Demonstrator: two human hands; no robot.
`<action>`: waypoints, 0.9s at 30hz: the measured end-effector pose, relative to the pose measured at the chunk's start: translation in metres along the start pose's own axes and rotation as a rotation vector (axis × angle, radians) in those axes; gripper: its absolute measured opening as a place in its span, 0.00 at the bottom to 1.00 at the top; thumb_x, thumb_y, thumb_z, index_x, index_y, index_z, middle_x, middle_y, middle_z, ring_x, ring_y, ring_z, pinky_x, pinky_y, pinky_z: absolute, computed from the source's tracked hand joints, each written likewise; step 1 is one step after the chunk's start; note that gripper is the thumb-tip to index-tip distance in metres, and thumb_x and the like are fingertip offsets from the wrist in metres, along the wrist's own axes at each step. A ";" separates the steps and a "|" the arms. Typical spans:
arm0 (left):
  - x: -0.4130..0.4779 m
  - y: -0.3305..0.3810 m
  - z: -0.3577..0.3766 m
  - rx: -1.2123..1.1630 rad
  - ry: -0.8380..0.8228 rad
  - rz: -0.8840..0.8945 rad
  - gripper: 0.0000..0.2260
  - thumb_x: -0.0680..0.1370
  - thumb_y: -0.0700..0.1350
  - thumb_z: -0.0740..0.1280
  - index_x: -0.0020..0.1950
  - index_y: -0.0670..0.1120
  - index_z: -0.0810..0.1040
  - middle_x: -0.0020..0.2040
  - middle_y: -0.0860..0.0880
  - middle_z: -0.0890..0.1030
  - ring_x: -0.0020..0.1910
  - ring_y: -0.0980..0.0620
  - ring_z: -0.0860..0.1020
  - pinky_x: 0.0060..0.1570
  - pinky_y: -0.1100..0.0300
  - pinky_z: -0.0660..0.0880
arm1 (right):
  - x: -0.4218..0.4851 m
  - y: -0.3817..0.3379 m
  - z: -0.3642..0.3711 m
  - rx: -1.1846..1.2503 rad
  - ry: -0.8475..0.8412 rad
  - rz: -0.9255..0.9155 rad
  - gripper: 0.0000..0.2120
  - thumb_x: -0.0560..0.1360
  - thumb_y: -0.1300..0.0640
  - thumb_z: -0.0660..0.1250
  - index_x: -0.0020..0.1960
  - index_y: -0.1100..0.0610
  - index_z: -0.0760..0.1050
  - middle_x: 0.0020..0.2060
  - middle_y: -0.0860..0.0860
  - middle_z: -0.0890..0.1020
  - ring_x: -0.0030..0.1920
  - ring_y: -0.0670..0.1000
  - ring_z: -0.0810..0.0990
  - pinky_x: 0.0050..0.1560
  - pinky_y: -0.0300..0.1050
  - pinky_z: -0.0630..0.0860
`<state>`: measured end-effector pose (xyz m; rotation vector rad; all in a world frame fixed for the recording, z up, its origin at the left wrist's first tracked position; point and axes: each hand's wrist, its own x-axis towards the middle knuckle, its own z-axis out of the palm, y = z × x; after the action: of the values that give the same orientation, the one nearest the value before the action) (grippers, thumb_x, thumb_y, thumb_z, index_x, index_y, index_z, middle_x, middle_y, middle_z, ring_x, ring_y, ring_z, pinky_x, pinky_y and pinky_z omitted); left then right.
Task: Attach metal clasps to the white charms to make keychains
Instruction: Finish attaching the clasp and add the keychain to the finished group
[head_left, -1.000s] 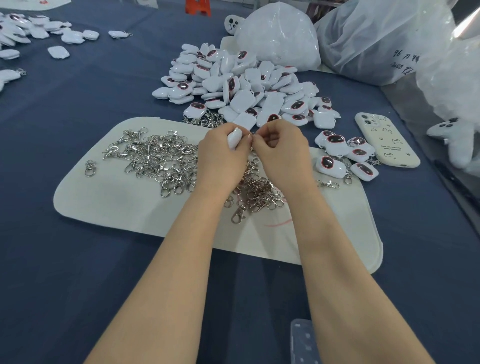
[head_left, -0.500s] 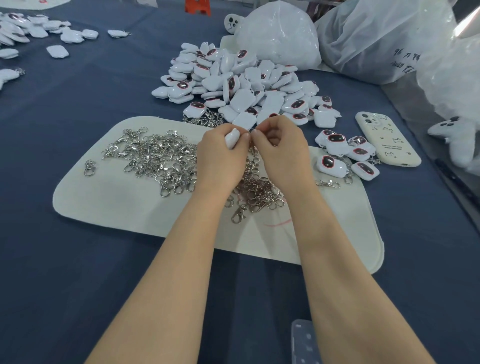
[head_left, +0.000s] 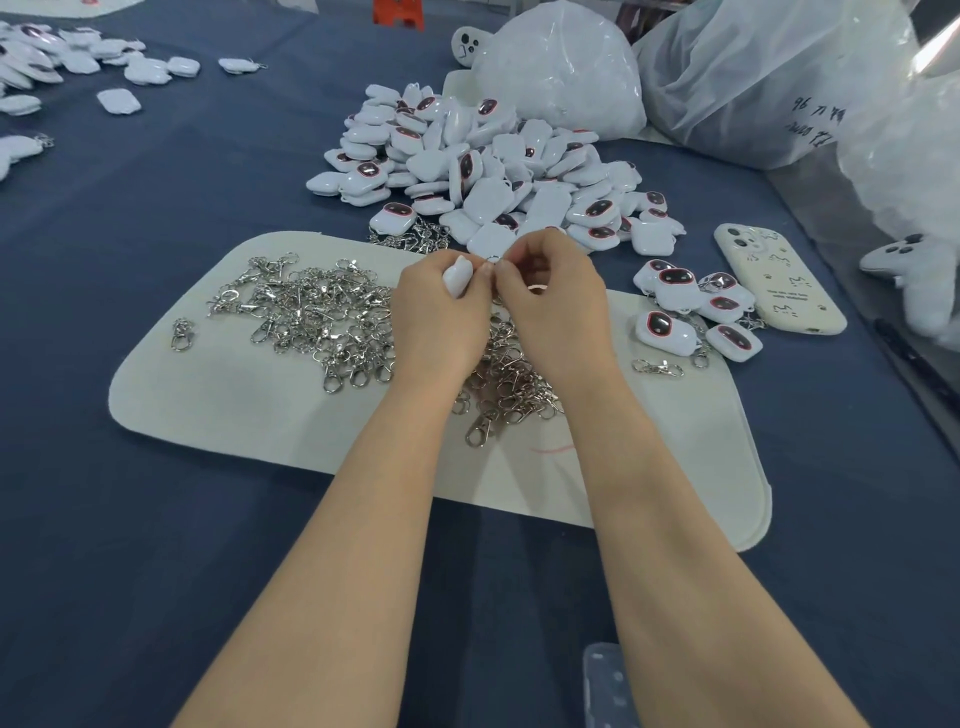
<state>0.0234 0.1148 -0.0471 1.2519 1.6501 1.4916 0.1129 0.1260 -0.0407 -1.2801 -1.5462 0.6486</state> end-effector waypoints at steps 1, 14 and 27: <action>0.000 0.000 0.000 -0.004 -0.012 -0.002 0.06 0.75 0.41 0.67 0.43 0.40 0.81 0.39 0.41 0.81 0.34 0.51 0.72 0.36 0.57 0.70 | 0.000 0.001 0.000 -0.001 0.005 0.003 0.05 0.75 0.63 0.65 0.43 0.56 0.72 0.35 0.41 0.75 0.35 0.35 0.73 0.40 0.27 0.69; -0.002 0.003 0.001 0.052 -0.050 0.063 0.05 0.76 0.42 0.67 0.42 0.46 0.81 0.39 0.49 0.82 0.39 0.51 0.78 0.39 0.60 0.74 | 0.003 0.001 -0.001 0.068 0.064 0.120 0.02 0.75 0.62 0.66 0.45 0.56 0.74 0.38 0.48 0.79 0.43 0.49 0.79 0.49 0.43 0.77; -0.001 0.003 0.000 0.063 0.009 0.070 0.08 0.76 0.43 0.67 0.42 0.39 0.80 0.37 0.45 0.81 0.34 0.52 0.74 0.32 0.61 0.70 | 0.001 -0.002 -0.001 0.086 0.055 0.087 0.06 0.74 0.63 0.67 0.42 0.54 0.73 0.36 0.45 0.78 0.38 0.45 0.76 0.44 0.37 0.74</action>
<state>0.0248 0.1140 -0.0448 1.3511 1.6874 1.4991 0.1128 0.1264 -0.0388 -1.2952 -1.4091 0.7217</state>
